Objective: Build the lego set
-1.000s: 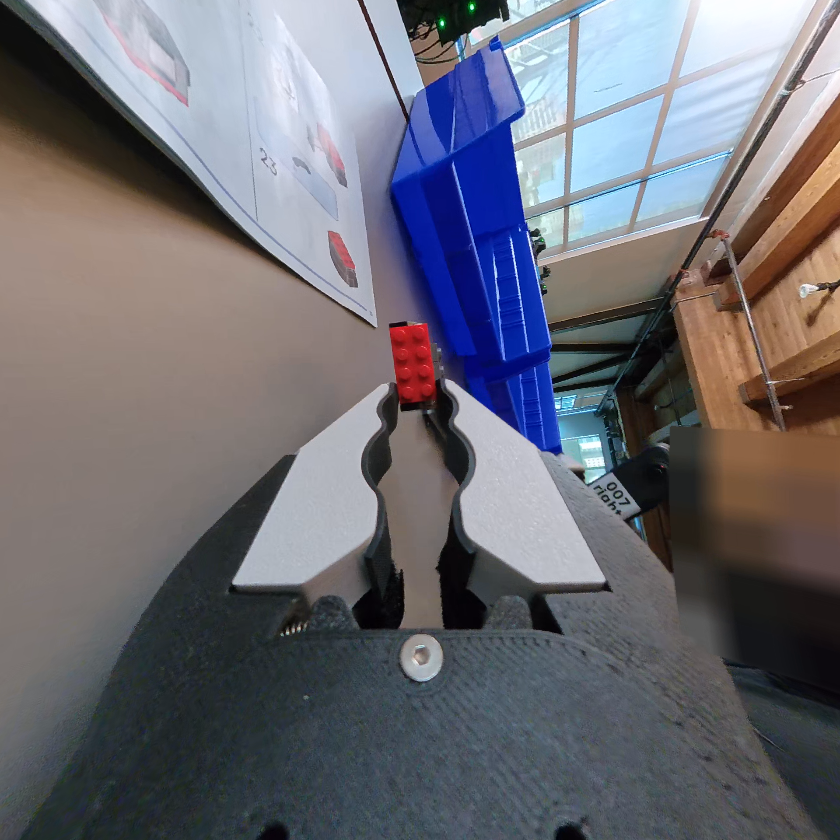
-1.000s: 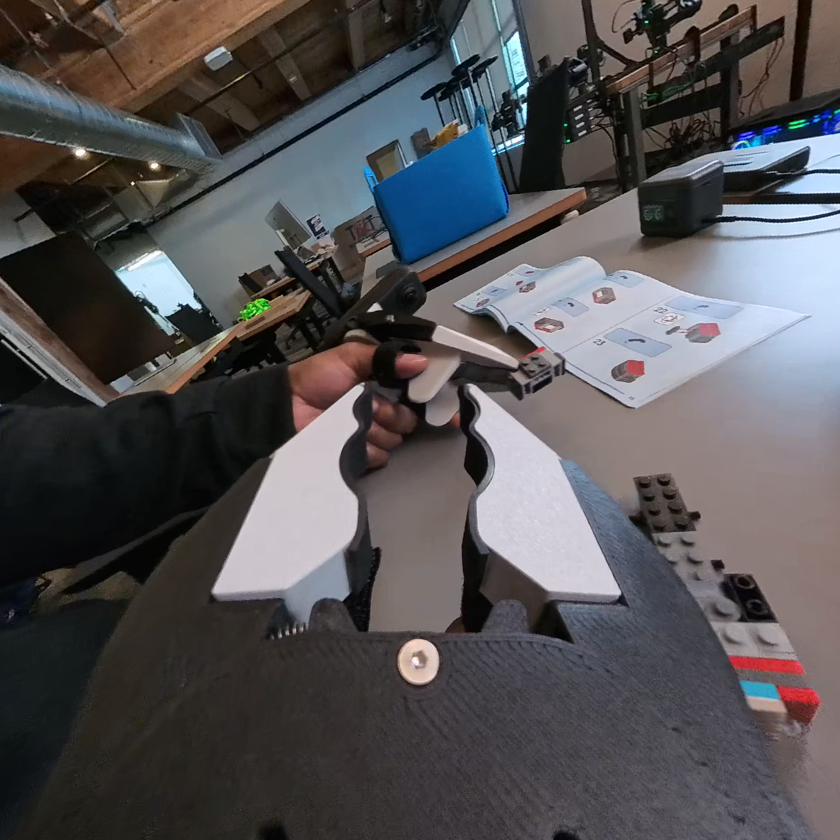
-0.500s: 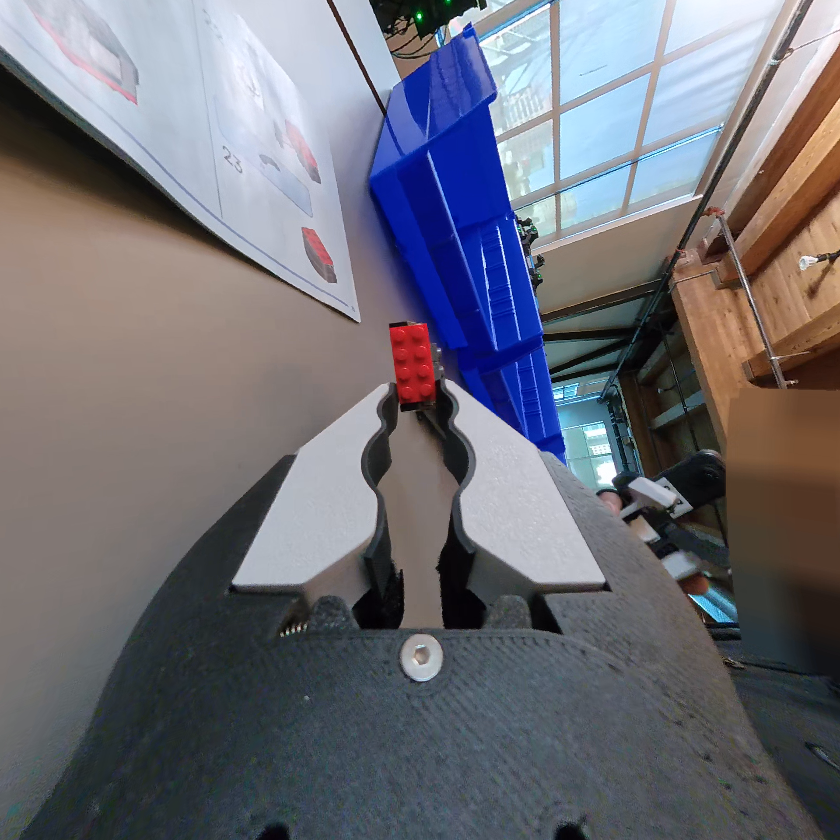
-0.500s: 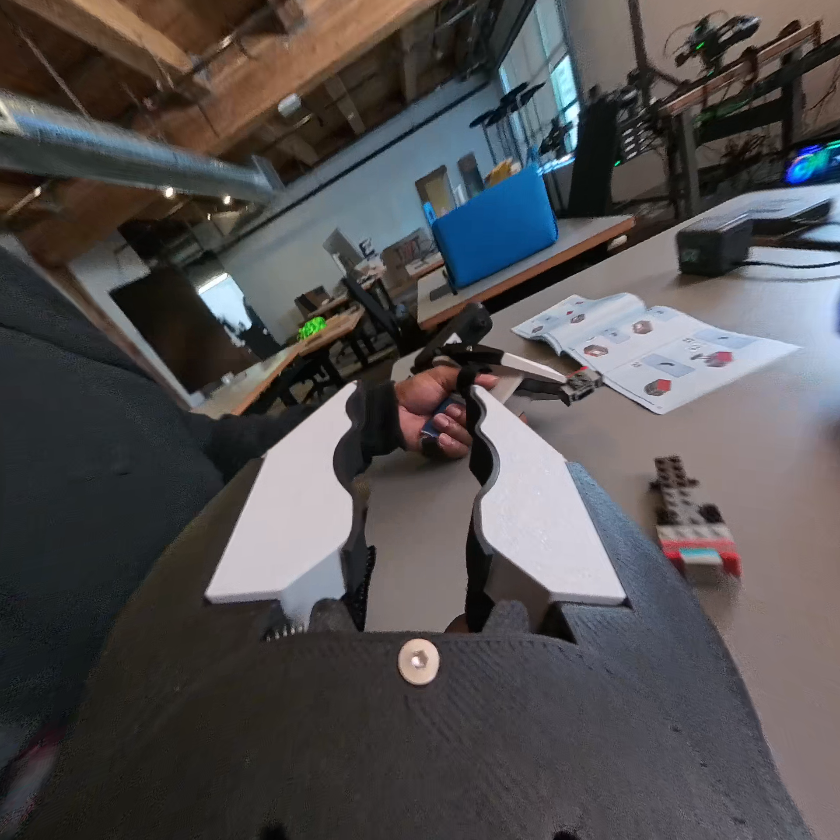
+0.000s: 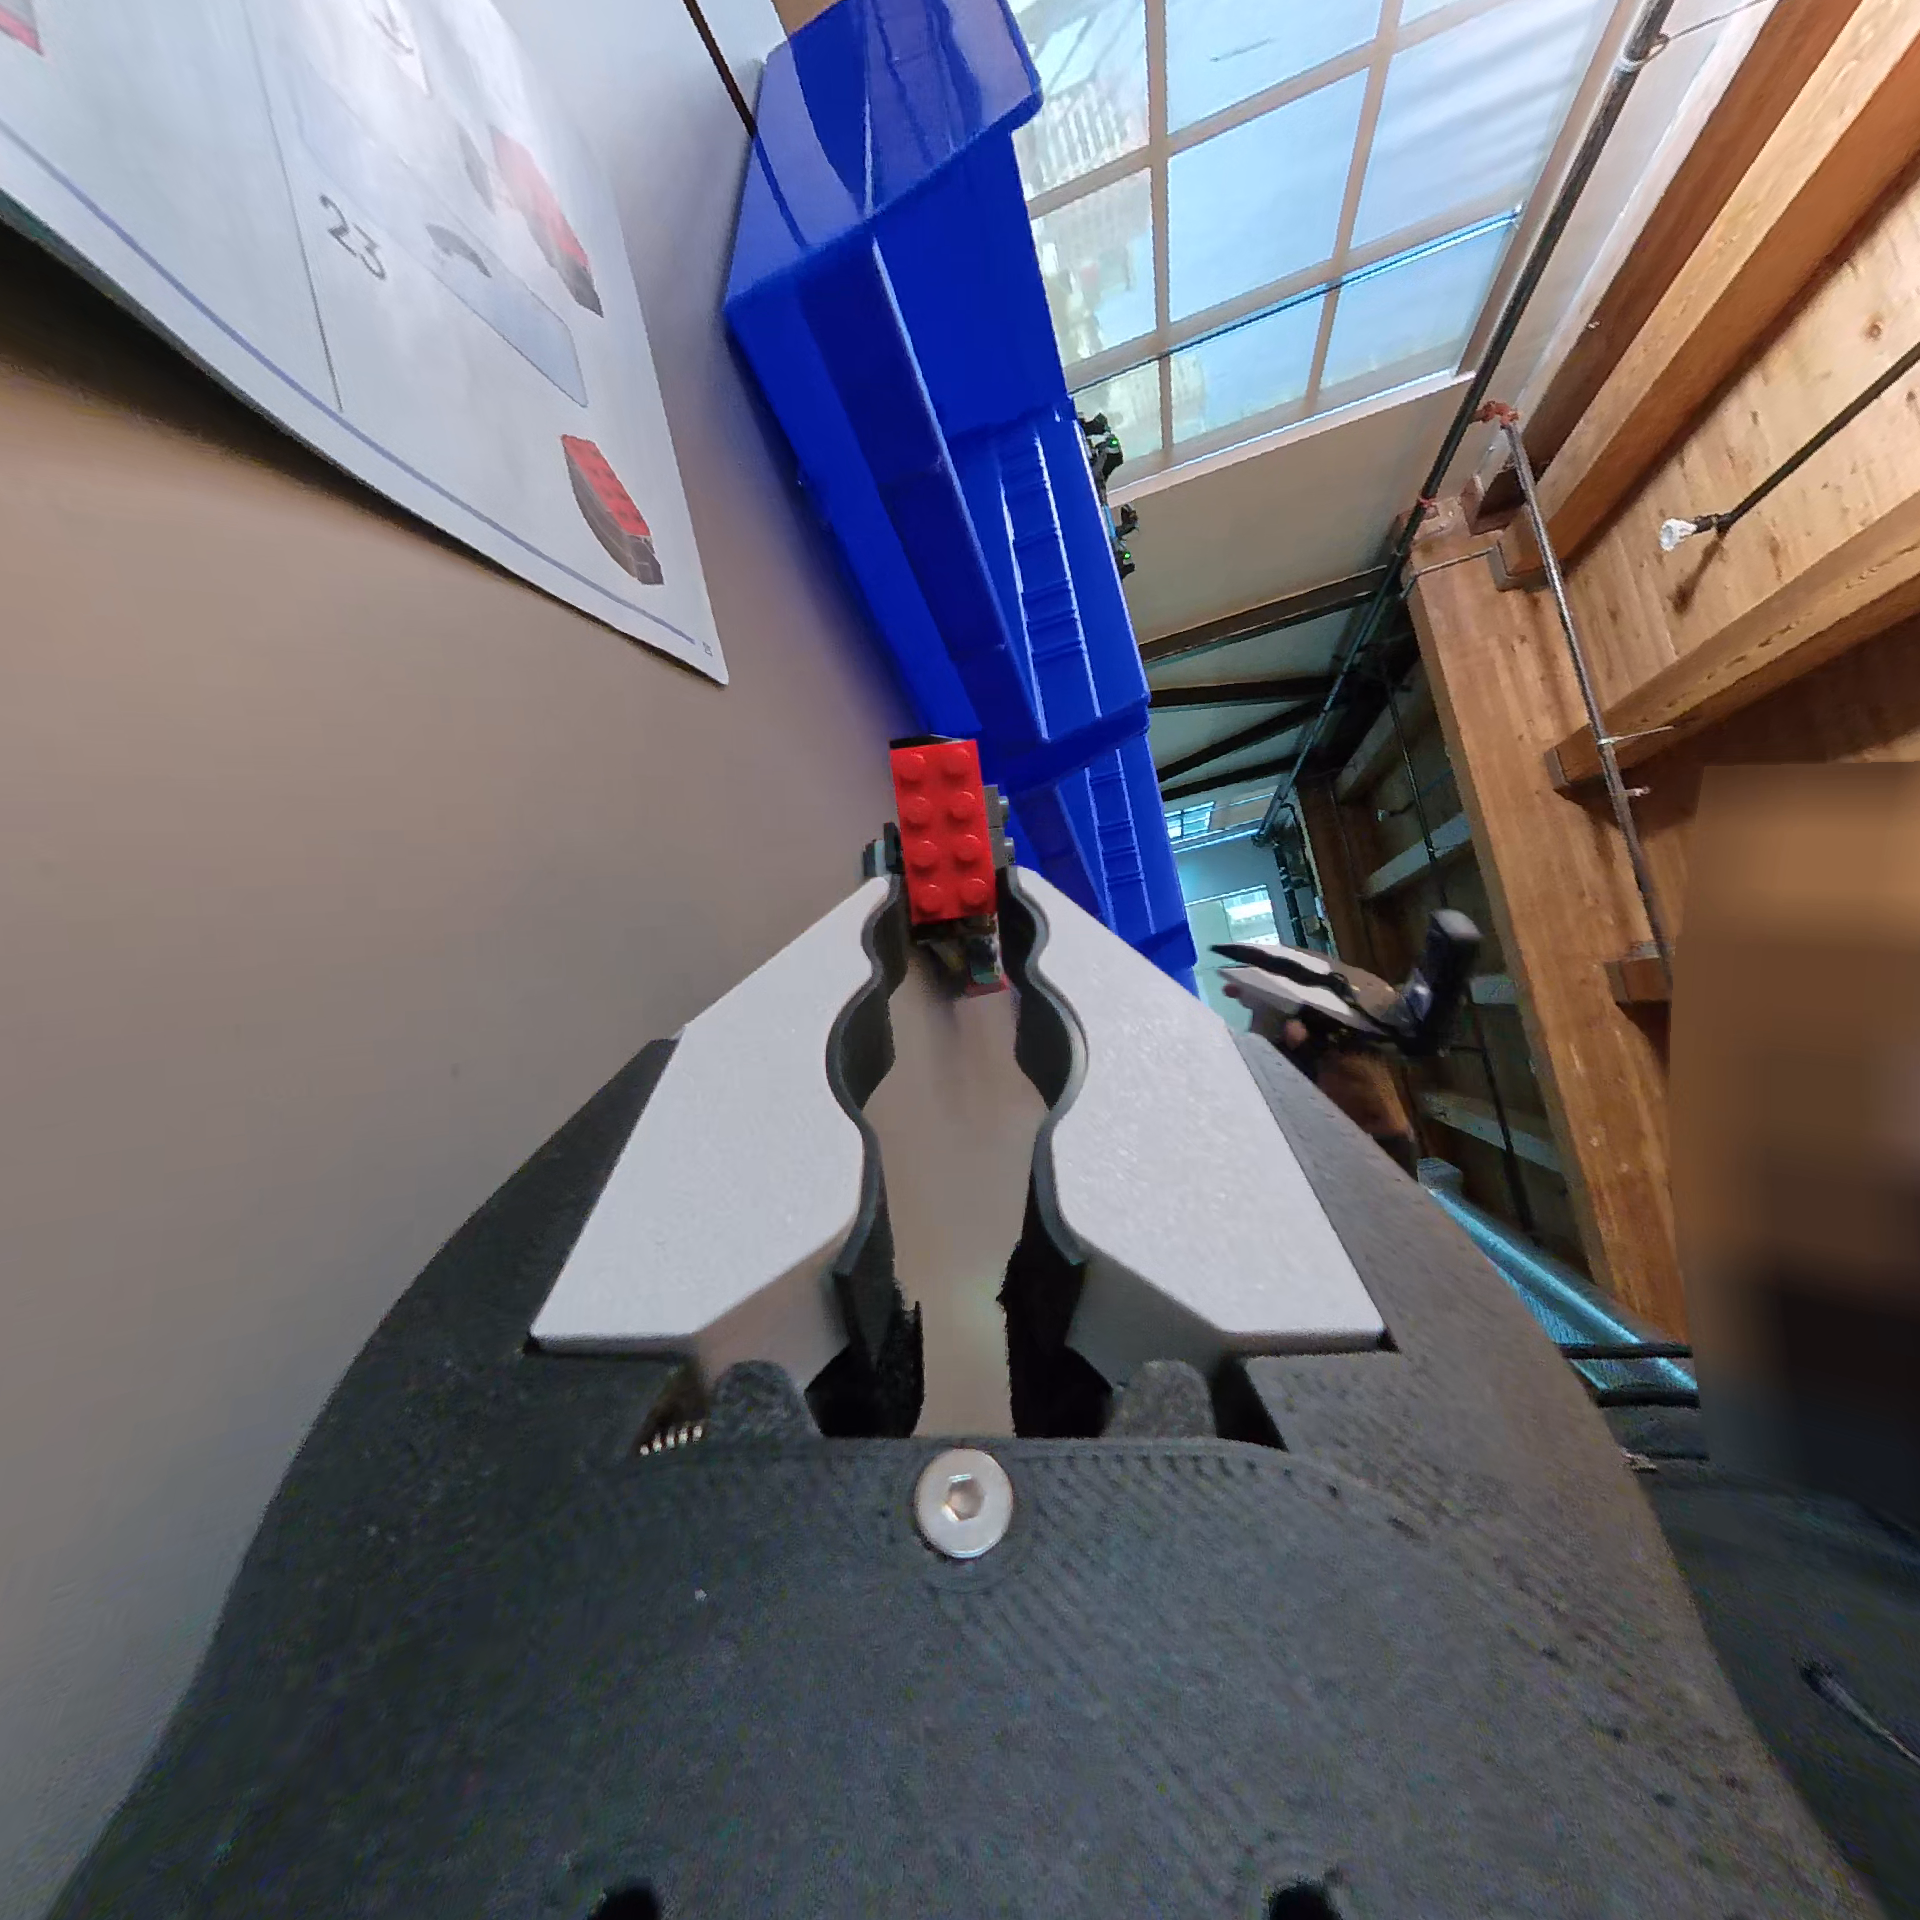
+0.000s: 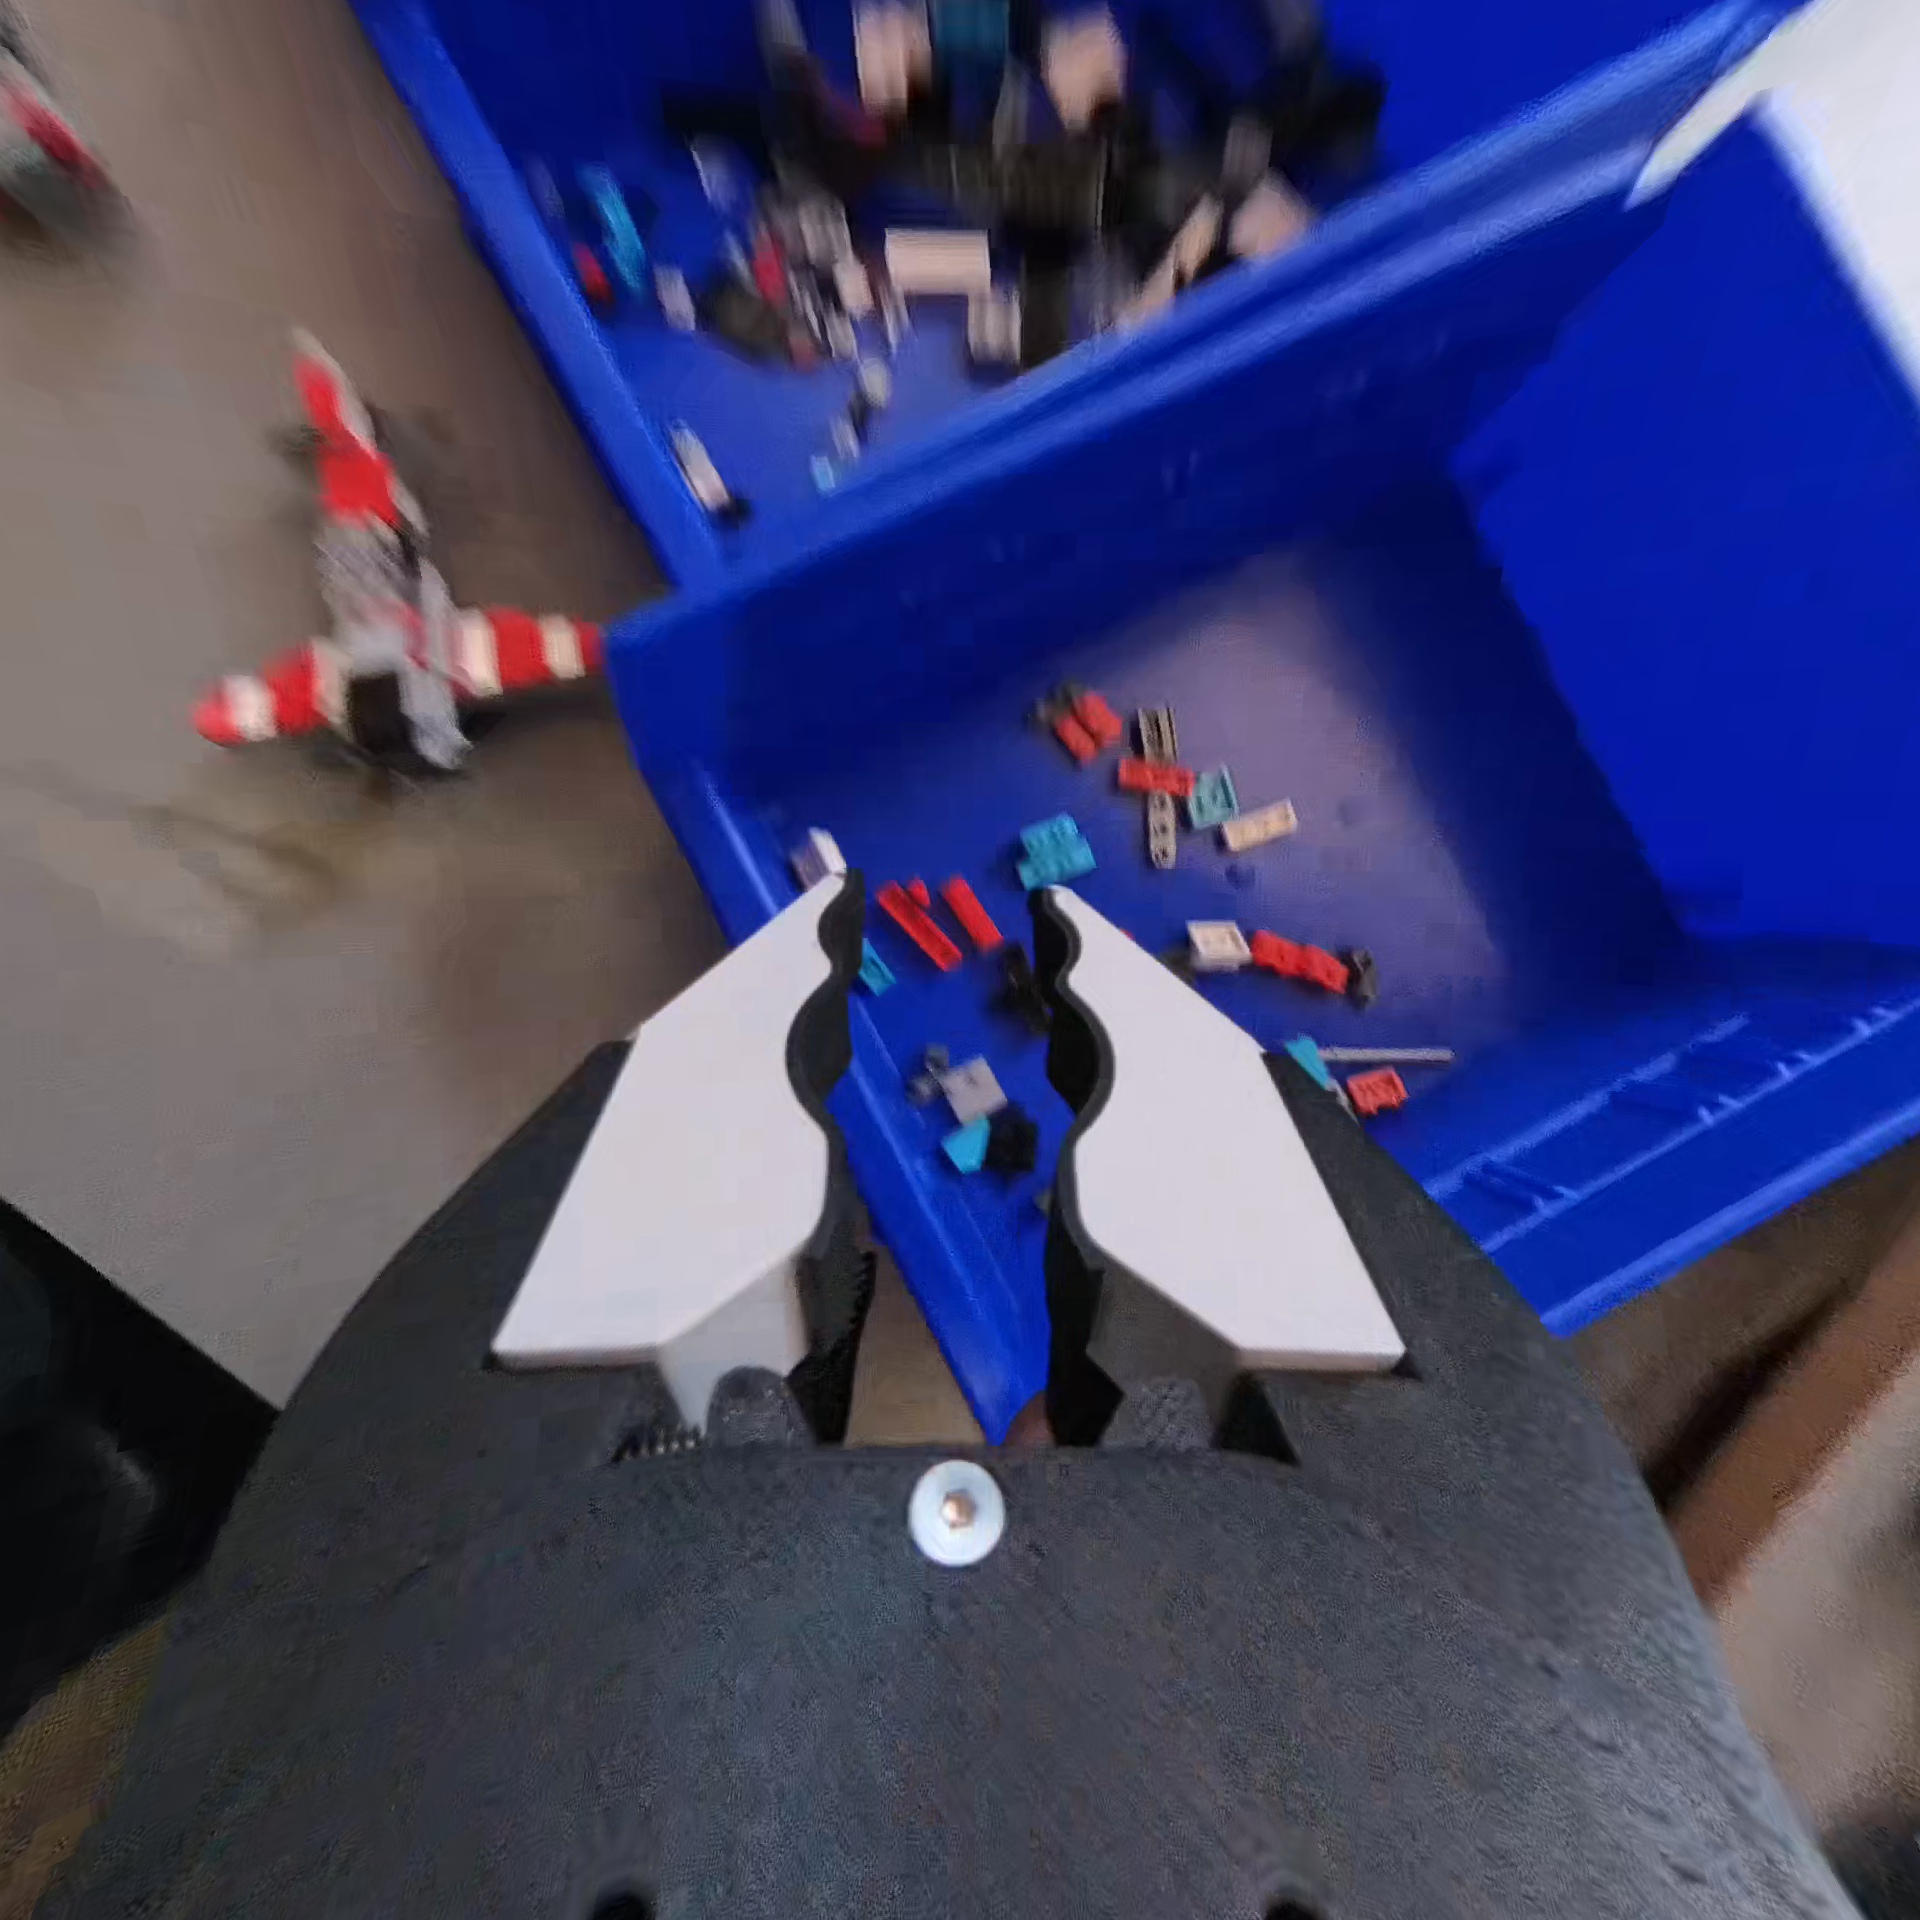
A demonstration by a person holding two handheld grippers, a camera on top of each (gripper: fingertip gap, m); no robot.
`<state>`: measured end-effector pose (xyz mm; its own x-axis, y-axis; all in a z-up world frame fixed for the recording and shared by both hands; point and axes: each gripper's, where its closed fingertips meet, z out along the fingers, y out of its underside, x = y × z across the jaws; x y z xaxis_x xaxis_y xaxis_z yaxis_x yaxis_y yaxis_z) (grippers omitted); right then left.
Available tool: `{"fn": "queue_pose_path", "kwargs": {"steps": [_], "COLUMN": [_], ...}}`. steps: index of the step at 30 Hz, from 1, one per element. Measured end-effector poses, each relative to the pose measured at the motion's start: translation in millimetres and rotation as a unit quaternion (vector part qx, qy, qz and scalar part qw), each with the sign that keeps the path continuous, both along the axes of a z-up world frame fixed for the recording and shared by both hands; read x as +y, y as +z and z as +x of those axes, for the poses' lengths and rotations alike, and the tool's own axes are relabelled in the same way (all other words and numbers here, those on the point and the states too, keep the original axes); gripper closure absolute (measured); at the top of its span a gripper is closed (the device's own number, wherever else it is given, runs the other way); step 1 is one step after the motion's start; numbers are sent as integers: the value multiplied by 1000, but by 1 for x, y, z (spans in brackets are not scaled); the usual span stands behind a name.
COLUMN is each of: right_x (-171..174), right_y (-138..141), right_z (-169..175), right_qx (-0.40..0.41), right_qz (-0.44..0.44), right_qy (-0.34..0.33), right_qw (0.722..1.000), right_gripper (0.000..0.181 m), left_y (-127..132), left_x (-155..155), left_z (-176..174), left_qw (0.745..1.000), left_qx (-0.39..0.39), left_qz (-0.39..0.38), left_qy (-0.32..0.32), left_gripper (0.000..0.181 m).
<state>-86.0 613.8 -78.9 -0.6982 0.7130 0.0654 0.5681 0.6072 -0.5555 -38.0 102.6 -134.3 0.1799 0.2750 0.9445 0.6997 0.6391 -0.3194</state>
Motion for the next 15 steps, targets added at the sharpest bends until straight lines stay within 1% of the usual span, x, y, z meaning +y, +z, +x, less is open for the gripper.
{"fn": "queue_pose_path", "kwargs": {"steps": [3,6,8,11,15], "right_x": [16,24,30,30,33], "right_y": [-31,-53,-67,-81,-90], "right_z": [-7,-3,-1,5,2], "right_qx": [-55,-121,-152,-191,-200], "right_qz": [123,172,190,182,180], "right_qy": [18,27,31,29,9], "right_qw": [991,977,969,964,963], "right_gripper": [152,152,152,151,150], "left_y": [3,5,6,8,7], "left_x": [-1,-1,-2,-3,0], "left_z": [2,4,6,7,8], "left_qw": [1000,1000,1000,1000,1000], "left_qx": [9,18,23,26,24], "left_qz": [3,0,3,12,10], "left_qy": [1,2,2,2,-7], "left_gripper": [165,165,165,165,165]}}
